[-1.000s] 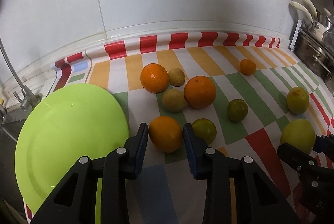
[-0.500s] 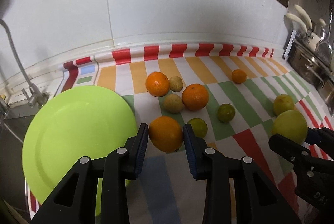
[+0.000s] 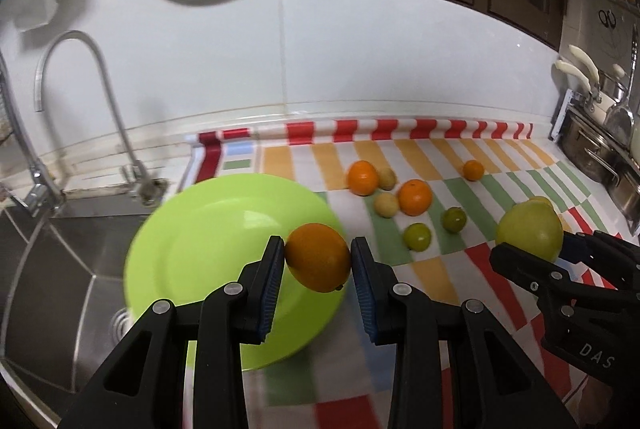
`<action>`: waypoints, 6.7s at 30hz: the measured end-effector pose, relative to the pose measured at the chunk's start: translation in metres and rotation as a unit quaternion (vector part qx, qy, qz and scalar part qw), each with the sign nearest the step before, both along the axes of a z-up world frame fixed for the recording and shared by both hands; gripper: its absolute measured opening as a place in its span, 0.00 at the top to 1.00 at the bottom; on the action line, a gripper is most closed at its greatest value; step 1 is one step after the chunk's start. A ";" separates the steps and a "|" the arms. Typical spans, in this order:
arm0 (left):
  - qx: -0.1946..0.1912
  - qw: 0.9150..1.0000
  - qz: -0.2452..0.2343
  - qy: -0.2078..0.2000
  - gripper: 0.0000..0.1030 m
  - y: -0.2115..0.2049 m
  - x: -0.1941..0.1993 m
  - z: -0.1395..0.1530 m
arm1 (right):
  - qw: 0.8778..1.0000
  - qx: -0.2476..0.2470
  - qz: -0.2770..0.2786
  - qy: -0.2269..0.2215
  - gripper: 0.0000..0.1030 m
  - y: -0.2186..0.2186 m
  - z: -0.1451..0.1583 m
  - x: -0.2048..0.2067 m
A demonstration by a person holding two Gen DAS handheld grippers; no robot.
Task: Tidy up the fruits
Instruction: 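Carry the orange onto the green plate and open the left tool while the right tool releases the apple there, then withdraw both open tools from the plate toward the remaining fruits, then grasp a green lime with the left tool while the right tool grasps a yellow grapefruit, then carry the lime onto the plate and open the left tool while the right tool releases the grapefruit there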
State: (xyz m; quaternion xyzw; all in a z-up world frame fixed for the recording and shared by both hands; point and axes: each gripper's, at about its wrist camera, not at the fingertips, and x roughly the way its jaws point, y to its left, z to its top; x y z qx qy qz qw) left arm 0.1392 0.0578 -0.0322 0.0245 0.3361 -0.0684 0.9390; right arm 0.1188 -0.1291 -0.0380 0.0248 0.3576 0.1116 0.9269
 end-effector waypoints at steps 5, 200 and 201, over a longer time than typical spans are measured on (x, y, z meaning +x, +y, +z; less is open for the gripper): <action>0.008 1.000 0.011 -0.011 0.67 0.025 -0.009 0.010 | 1.000 0.005 0.025 -0.018 0.51 0.030 0.008 -0.004; -0.018 1.000 -0.025 0.006 0.71 -0.074 -0.029 0.002 | 0.998 -0.029 -0.056 -0.002 0.49 -0.081 0.005 -0.017; -0.019 1.000 -0.023 0.003 0.71 -0.071 -0.032 0.004 | 0.998 -0.029 -0.054 -0.003 0.49 -0.078 0.007 -0.019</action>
